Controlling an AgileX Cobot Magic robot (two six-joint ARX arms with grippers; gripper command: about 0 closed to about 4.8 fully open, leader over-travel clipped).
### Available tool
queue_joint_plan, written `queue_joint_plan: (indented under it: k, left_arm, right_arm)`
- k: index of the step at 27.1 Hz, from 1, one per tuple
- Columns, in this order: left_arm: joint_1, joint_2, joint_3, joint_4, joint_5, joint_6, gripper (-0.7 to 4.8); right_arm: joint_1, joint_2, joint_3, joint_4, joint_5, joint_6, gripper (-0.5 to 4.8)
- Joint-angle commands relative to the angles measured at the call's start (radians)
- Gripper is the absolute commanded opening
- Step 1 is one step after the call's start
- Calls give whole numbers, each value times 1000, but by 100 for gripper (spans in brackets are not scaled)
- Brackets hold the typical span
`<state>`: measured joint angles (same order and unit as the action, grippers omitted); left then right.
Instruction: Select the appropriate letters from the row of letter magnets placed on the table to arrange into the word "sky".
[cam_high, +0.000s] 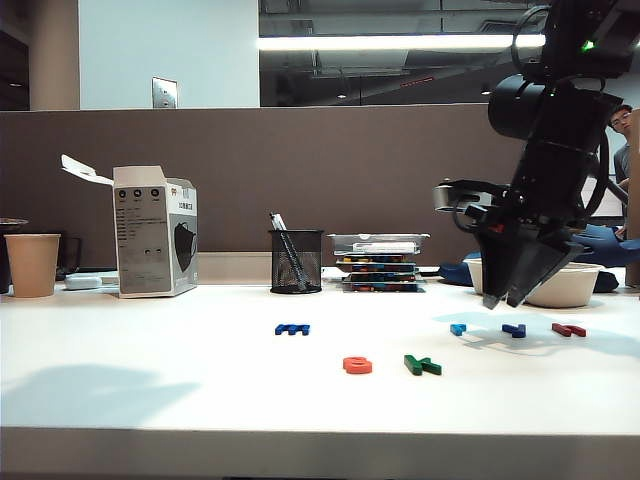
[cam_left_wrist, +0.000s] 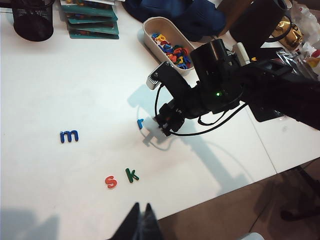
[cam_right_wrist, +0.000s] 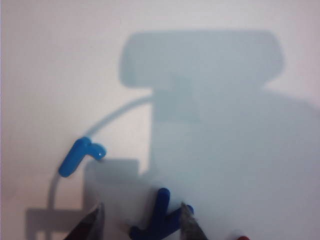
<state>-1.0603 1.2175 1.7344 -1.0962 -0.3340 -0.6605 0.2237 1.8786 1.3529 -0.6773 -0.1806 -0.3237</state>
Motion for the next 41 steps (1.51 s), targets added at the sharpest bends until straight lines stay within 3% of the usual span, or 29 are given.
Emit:
queue_joint_plan:
  k: [1,16,22,25,28,31,41]
  left_arm:
    - [1,-2,2,5,-5,-2,-5]
    - [1,-2,2,5,-3,-2,-5]
    - [1,-2,2,5,-3,-2,-5]
    - [1,-2,2,5,-3,-2,-5]
    - [1,-2,2,5,-3,-2,-5]
    - [1,-2,2,5,-3,-2,-5]
    - [1,-2,2,5,-3,-2,-5]
  right_arm:
    - [-2,28,3,-3,-6,-19,189]
    - [-11,45,3,-28,4,-25,188]
    - [-11,45,3,-41,34,-24,139]
    - [-11,45,3,-48,58,-24,82]
    - [-11,45,3,-52,79,-23,77]
    - [-12,45,3,-59,92,-21,18]
    - [-12,45,3,-63,72,-13,-3]
